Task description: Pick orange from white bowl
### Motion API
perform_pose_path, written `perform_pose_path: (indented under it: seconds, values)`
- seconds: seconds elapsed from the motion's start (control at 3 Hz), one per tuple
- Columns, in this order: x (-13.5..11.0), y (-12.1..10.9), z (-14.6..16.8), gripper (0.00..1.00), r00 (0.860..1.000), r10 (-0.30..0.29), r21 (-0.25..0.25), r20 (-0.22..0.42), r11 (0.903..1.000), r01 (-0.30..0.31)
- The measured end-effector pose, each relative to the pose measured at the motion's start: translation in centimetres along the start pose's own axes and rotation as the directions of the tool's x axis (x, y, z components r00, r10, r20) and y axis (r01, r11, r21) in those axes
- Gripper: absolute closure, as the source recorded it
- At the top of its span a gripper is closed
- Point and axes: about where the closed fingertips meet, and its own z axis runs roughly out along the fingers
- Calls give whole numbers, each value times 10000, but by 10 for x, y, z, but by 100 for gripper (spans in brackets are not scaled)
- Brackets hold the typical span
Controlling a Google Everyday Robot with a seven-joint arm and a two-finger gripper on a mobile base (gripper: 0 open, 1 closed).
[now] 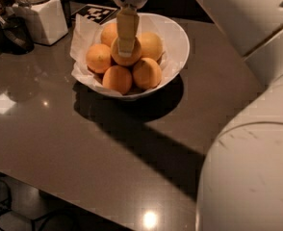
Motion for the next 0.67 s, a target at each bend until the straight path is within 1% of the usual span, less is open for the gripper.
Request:
perform_pose_path:
  seconds: [0.67]
  values:
    - [-3,-4,22,27,10000,-21,-445,-24,9990,20]
